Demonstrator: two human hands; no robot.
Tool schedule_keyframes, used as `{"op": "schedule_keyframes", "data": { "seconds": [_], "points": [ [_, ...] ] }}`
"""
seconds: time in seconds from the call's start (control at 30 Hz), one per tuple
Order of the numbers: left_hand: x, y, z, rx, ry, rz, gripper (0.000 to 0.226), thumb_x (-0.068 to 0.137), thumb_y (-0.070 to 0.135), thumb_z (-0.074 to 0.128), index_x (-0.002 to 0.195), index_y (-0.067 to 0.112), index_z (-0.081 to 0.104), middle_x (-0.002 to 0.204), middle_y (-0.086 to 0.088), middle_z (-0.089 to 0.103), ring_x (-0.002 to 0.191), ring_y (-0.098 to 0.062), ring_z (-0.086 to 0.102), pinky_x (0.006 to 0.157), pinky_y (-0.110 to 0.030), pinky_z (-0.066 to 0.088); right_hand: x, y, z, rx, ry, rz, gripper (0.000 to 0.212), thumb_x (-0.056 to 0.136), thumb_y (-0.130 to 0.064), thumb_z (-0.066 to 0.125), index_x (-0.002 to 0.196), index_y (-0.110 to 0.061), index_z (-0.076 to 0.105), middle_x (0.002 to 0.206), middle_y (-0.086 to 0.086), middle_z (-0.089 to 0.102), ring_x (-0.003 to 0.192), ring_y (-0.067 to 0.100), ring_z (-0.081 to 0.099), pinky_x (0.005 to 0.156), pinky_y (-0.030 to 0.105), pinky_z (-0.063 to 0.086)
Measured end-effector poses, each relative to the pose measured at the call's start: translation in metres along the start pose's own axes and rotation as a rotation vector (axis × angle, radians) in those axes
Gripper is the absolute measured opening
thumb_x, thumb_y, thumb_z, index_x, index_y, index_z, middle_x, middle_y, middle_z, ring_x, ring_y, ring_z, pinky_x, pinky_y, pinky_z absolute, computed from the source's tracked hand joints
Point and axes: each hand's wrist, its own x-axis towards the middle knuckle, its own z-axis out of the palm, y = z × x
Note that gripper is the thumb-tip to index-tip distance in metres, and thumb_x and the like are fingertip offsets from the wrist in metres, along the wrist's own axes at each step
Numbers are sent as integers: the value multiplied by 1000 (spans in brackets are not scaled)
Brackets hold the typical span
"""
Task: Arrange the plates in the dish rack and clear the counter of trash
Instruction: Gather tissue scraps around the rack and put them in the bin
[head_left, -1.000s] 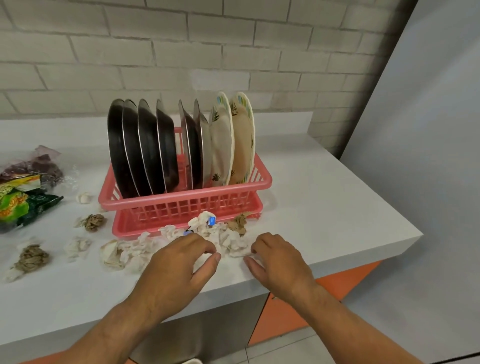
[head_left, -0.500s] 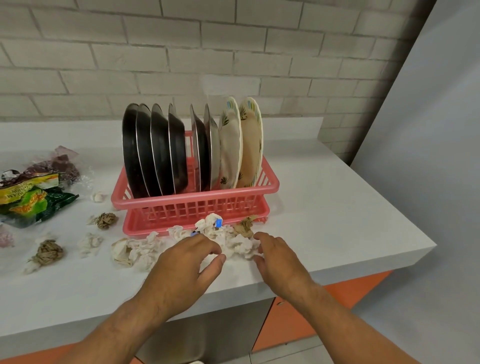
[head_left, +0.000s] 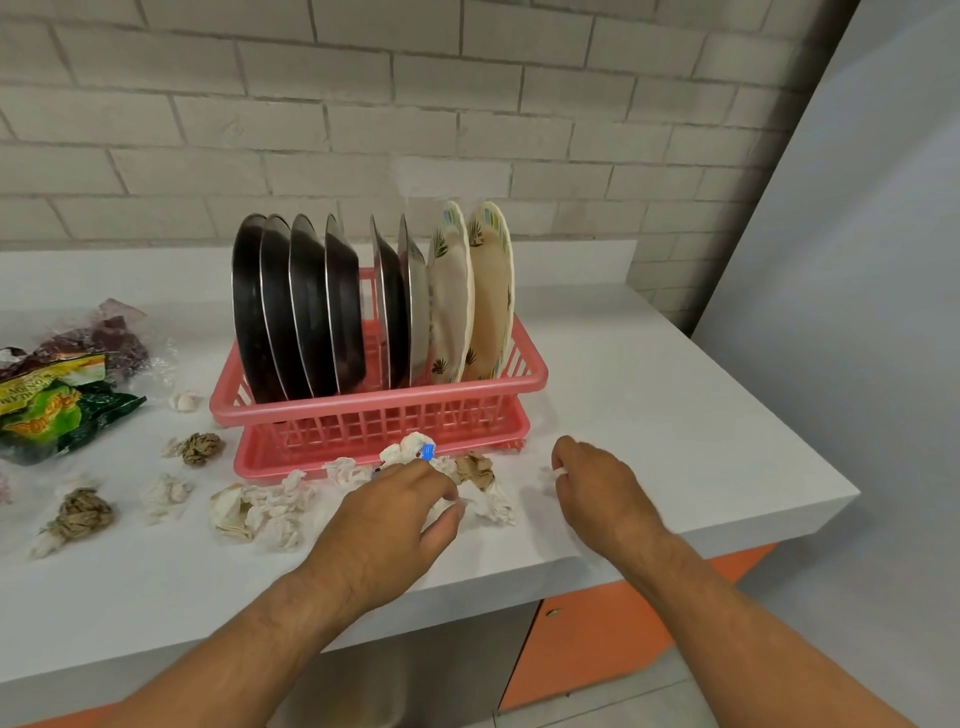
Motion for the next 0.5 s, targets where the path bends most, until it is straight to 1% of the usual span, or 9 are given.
{"op": "schedule_keyframes", "data": {
  "seconds": [0.07, 0.1, 0.13, 0.2, 0.27, 0.33, 0.4, 0.43, 0.5],
  "points": [
    [4, 3, 3, 26, 10, 14, 33, 97, 46, 40, 120, 30, 57, 122, 16, 55, 109, -4, 48, 89, -19, 42, 0, 7, 9, -69, -46, -16, 33, 96, -6, 40, 125, -21, 45, 111, 5, 58, 90, 19, 53, 72, 27, 45],
    [6, 5, 5, 35, 18, 25, 33, 97, 45, 40, 121, 30, 57, 123, 15, 55, 110, -4, 48, 90, -19, 41, 0, 10, 12, -79, -55, -22, 40, 95, -6, 39, 131, -24, 44, 115, 5, 57, 94, 20, 54, 75, 28, 47],
    [9, 8, 7, 44, 20, 37, 33, 98, 44, 40, 123, 30, 56, 125, 15, 54, 112, -5, 47, 91, -19, 40, 0, 13, 14, -74, -60, -24, 44, 96, -6, 37, 135, -26, 44, 118, 5, 55, 100, 21, 55, 79, 28, 48],
    [17, 12, 13, 99, 12, 88, 35, 97, 40, 42, 127, 27, 54, 127, 11, 53, 115, -9, 46, 96, -24, 39, 1, 19, 18, -38, -68, -27, 44, 98, -9, 33, 136, -25, 47, 123, 5, 53, 108, 22, 53, 88, 28, 46],
    [28, 13, 26, 257, -18, 206, 34, 94, 35, 49, 125, 24, 56, 125, 5, 57, 113, -17, 49, 98, -33, 39, 0, 22, 21, 25, -61, -29, 39, 101, -16, 31, 133, -21, 51, 121, 6, 52, 109, 20, 51, 91, 26, 44],
    [41, 17, 38, 489, -101, 305, 33, 91, 25, 56, 123, 20, 56, 118, -3, 59, 112, -25, 51, 100, -44, 37, -1, 23, 24, 66, -47, -22, 36, 102, -21, 30, 128, -17, 54, 116, 6, 53, 104, 18, 52, 88, 24, 43],
    [52, 23, 48, 659, -186, 350, 37, 90, 13, 57, 127, 14, 52, 118, -9, 58, 118, -33, 45, 108, -54, 25, -2, 23, 28, 94, -34, -16, 33, 101, -23, 30, 117, -14, 58, 107, 3, 53, 96, 16, 51, 83, 24, 43],
    [56, 26, 50, 710, -220, 348, 37, 90, 10, 57, 127, 12, 52, 119, -11, 57, 121, -35, 42, 110, -58, 19, -2, 22, 29, 115, -26, -6, 31, 100, -25, 32, 112, -13, 58, 102, 2, 52, 93, 16, 50, 80, 25, 42],
    [61, 30, 53, 752, -227, 342, 31, 90, 10, 57, 121, 11, 55, 115, -10, 60, 119, -35, 42, 110, -59, 14, -4, 22, 31, 172, 4, 18, 29, 99, -34, 36, 99, -14, 57, 93, -1, 51, 88, 16, 50, 74, 27, 41]
  ]
}}
